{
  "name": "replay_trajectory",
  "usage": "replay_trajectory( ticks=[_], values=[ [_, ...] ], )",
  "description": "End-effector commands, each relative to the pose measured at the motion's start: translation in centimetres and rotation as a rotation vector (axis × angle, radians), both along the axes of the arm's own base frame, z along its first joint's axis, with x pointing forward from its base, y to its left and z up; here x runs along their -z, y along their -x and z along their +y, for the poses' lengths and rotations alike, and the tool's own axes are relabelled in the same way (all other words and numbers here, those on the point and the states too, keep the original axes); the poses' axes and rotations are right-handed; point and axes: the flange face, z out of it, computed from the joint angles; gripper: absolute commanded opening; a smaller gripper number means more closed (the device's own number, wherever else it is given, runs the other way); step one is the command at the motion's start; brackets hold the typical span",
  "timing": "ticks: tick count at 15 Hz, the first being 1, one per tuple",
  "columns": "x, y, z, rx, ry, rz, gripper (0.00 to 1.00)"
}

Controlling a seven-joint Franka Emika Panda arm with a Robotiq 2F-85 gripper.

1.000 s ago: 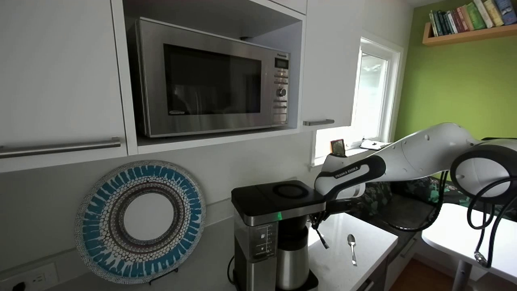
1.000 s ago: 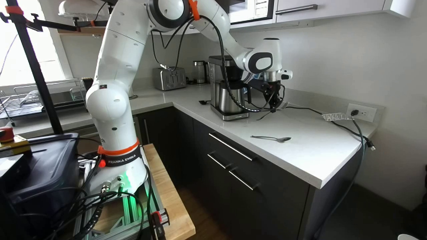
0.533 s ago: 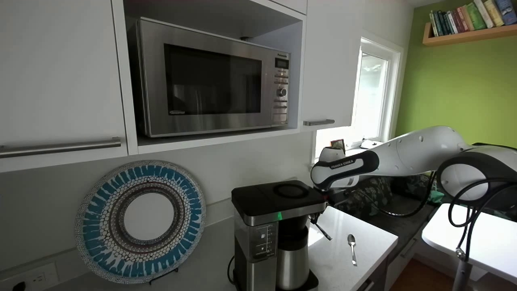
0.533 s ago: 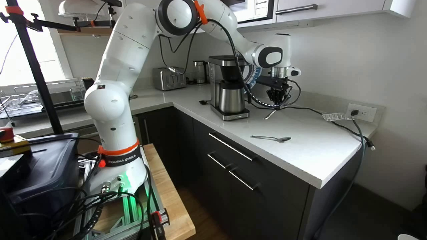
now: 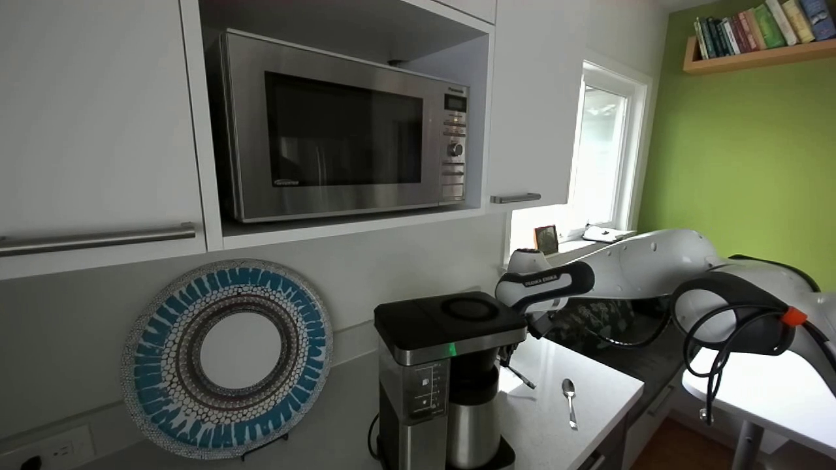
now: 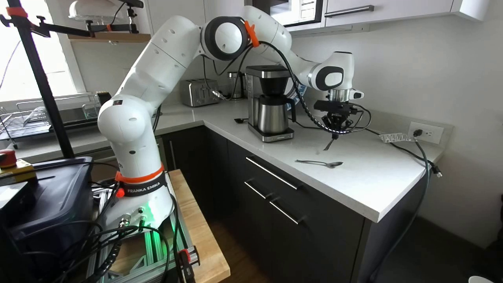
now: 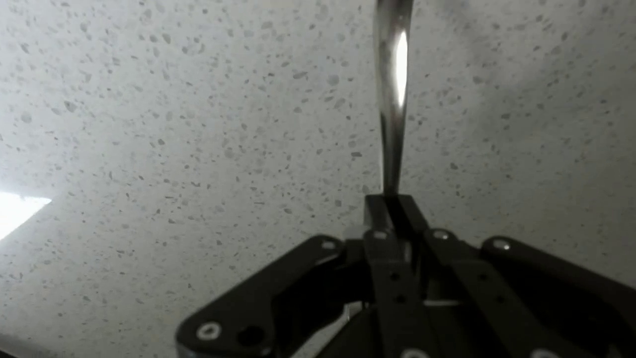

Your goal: Move the silver fork to the left then move the silver spoon to the right

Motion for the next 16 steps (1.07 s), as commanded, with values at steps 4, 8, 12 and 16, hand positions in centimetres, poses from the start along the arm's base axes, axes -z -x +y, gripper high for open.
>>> replay_trajectory(
  ticks=[4,8,12,16],
  values=[
    [1.2,-3.4,0.7,0.013,0.015,0.023,0.02],
    [2.1,-4.1,0.9,0.067,0.01,0.086,0.02],
    [3.2,-4.5,1.1,0.085,0.008,0.135,0.02],
    [3.4,-4.8,1.5,0.087,0.011,0.164,0.07]
  ],
)
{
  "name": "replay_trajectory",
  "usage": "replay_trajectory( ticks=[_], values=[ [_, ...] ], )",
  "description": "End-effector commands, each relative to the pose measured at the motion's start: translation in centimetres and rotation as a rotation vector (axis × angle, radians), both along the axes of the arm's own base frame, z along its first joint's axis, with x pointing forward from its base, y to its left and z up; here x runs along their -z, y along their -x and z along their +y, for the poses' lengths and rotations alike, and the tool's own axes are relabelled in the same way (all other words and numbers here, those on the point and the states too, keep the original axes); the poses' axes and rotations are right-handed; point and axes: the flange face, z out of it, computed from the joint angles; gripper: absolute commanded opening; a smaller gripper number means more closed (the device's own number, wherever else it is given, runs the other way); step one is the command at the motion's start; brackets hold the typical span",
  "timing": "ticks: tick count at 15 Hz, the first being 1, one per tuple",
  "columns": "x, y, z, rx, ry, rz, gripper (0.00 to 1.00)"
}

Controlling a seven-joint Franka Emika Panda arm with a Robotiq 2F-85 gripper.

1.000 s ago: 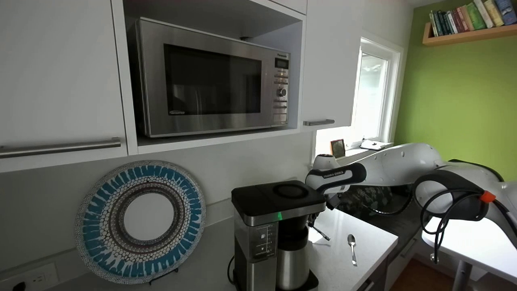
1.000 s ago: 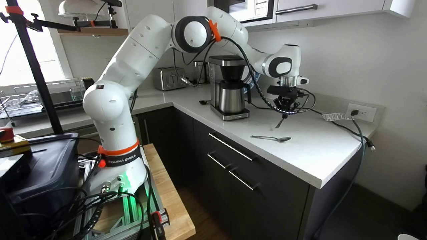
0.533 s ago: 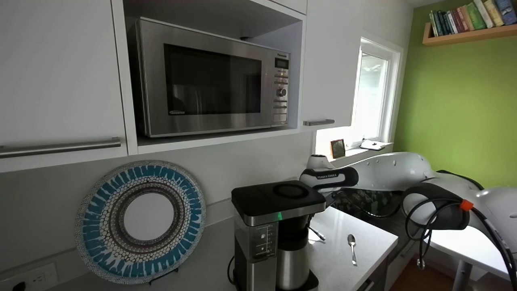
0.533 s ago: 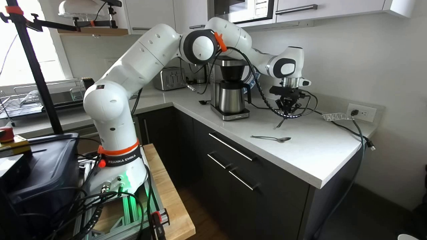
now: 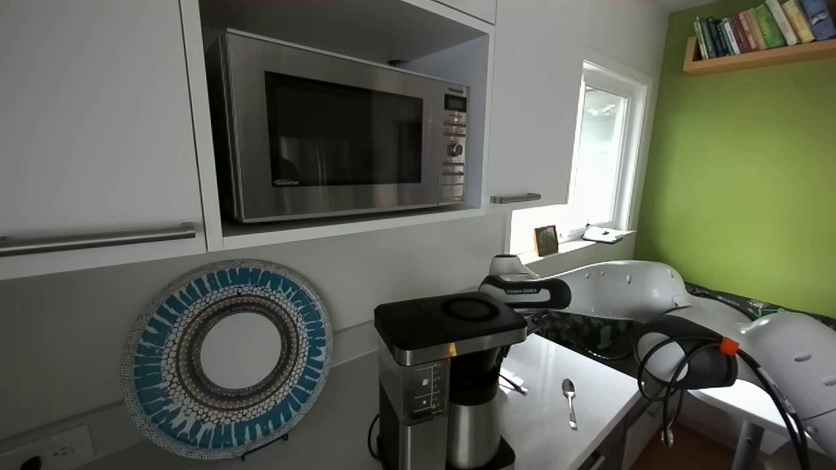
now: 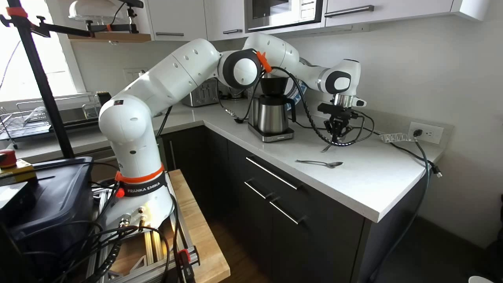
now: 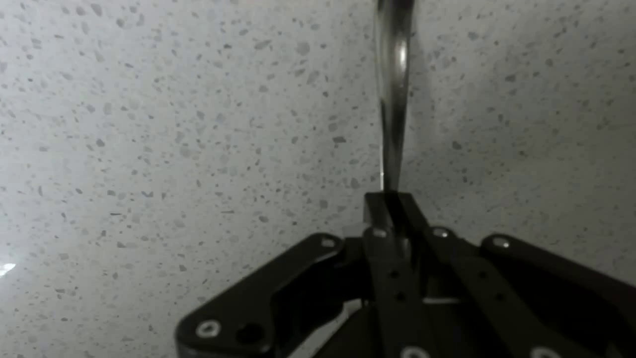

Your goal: Move the silver fork to the left then move the silver spoon to the right

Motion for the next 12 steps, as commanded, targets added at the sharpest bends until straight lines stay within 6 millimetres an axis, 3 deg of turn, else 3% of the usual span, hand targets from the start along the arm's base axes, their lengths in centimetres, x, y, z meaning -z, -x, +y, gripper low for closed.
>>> replay_trajectory(
  ticks=[1,3,7,11,12],
  values=[
    [0.4,-0.6,0.4,0.011,0.022,0.029,0.34],
    [0.2,-0.8,0.5,0.017,0.02,0.03,0.4],
    [-1.8,-0.8,0.7,0.124,-0.042,-0.003,0.71],
    [-3.7,1.1,0.5,0.323,-0.129,-0.019,0.99],
    [-3.8,1.3,-0.1,0.38,-0.106,-0.035,1.0]
  ],
)
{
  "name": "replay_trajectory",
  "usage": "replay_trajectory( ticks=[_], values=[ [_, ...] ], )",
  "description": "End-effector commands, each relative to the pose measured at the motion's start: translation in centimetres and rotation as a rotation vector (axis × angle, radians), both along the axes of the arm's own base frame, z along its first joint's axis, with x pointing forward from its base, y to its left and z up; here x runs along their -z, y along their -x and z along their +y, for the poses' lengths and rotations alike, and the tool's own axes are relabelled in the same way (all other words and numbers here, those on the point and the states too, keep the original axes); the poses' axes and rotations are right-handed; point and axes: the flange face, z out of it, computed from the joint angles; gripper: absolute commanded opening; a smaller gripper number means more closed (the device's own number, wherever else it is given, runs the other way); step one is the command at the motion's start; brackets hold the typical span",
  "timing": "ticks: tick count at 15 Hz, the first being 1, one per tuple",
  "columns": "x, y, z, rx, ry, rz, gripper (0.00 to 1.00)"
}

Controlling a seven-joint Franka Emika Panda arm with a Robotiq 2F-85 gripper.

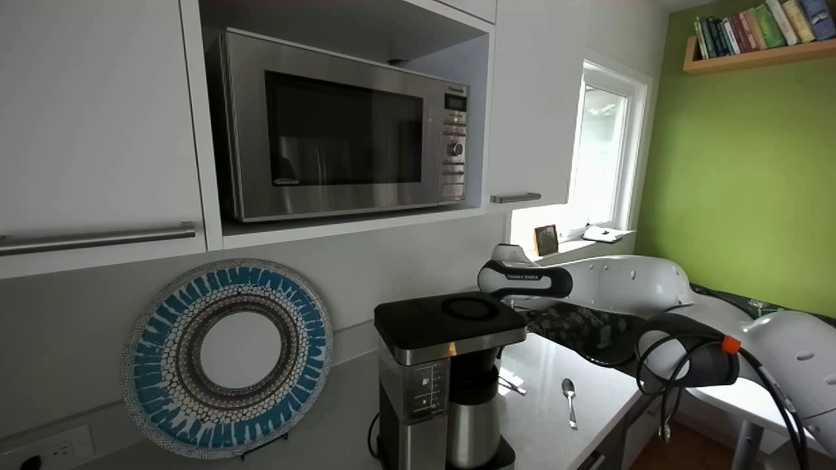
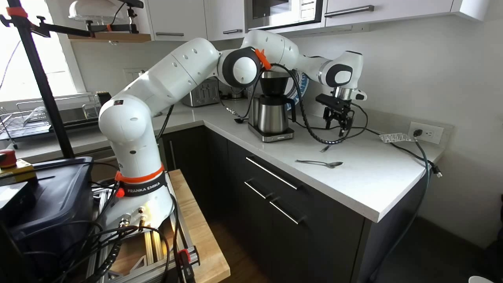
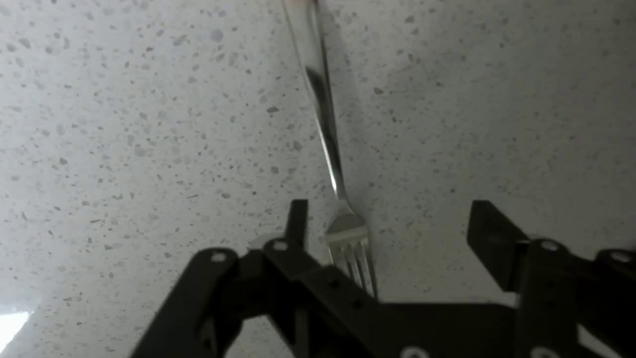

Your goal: Move the silver fork to the left then move the silver spoon to the right

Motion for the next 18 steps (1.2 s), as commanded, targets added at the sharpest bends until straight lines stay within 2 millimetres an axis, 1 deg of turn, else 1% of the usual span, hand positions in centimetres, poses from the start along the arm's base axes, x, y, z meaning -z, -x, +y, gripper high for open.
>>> replay_trajectory(
  ticks=[1,4,6,9,11,15,16,17,18],
  values=[
    [-0.7,2.3,-1.5,0.193,0.0,-0.008,1.0],
    [-0.2,4.4,-3.6,0.351,0.032,0.026,1.0],
    [0.4,6.5,-4.3,0.437,0.026,0.102,1.0],
    [1.5,9.9,-5.4,0.542,0.069,0.187,1.0],
    [1.9,12.4,-6.6,0.631,0.117,0.223,1.0],
    [2.9,17.9,-8.4,0.64,0.131,0.306,1.0],
    [2.7,19.1,-8.9,0.658,0.136,0.294,1.0],
    [3.2,15.7,-8.9,0.635,0.127,0.289,1.0],
    [3.2,16.8,-9.2,0.643,0.128,0.298,1.0]
  ],
)
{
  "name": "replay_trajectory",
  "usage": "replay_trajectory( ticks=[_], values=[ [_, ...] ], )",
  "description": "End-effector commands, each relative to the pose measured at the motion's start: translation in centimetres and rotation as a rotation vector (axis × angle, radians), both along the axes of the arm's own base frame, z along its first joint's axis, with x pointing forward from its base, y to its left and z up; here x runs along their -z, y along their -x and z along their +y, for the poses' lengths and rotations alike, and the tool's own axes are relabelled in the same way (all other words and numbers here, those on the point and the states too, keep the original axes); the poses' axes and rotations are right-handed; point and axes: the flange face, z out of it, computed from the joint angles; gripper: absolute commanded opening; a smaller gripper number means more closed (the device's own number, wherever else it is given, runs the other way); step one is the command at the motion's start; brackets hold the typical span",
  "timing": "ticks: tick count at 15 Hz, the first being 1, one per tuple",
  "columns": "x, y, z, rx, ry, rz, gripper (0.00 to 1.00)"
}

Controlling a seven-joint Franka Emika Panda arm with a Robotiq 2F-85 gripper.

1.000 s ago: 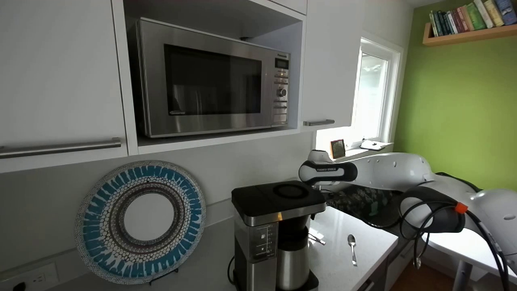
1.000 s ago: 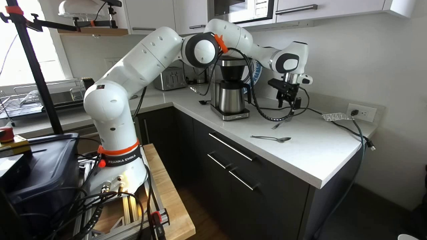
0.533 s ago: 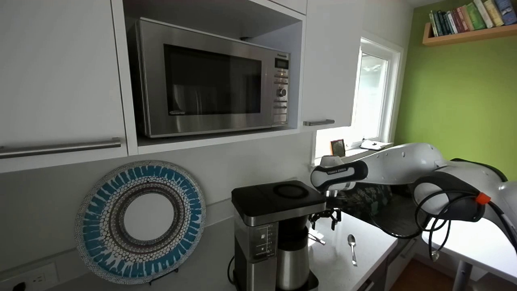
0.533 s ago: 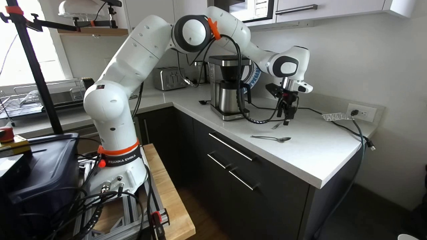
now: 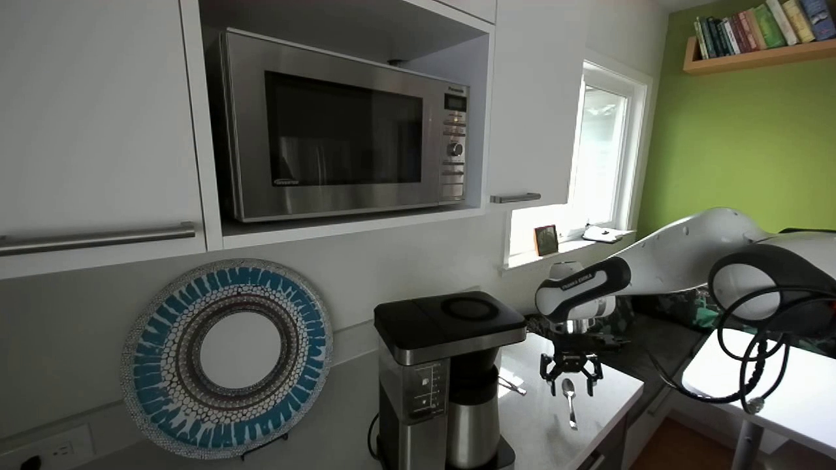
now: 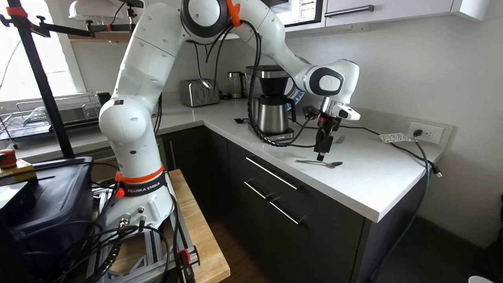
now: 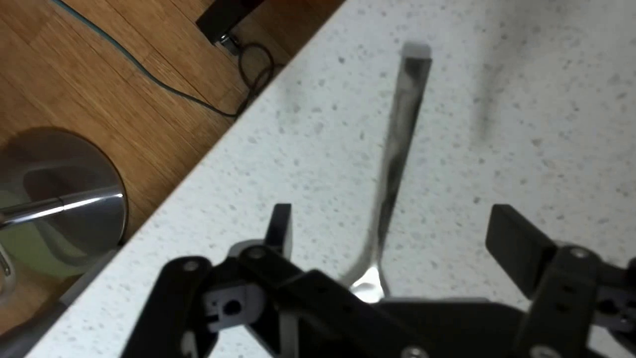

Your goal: Move the silver fork to the left then move the silver spoon to the right

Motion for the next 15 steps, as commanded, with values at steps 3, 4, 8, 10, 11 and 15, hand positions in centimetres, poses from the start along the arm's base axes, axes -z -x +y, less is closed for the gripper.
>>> replay_trajectory(
  ticks=[3,4,8,10,11,15],
  values=[
    [-0.5,1.4,-0.2,0.008,-0.004,0.003,1.0],
    [-0.4,0.7,0.1,0.01,0.004,0.013,1.0],
    [1.2,0.1,-0.5,0.074,0.033,0.006,1.0],
    [2.3,0.0,-0.6,0.097,0.035,0.022,1.0],
    [2.7,0.0,-0.7,0.112,0.042,0.019,1.0],
    [3.1,-0.7,-1.1,0.144,0.075,-0.037,0.66]
  ],
)
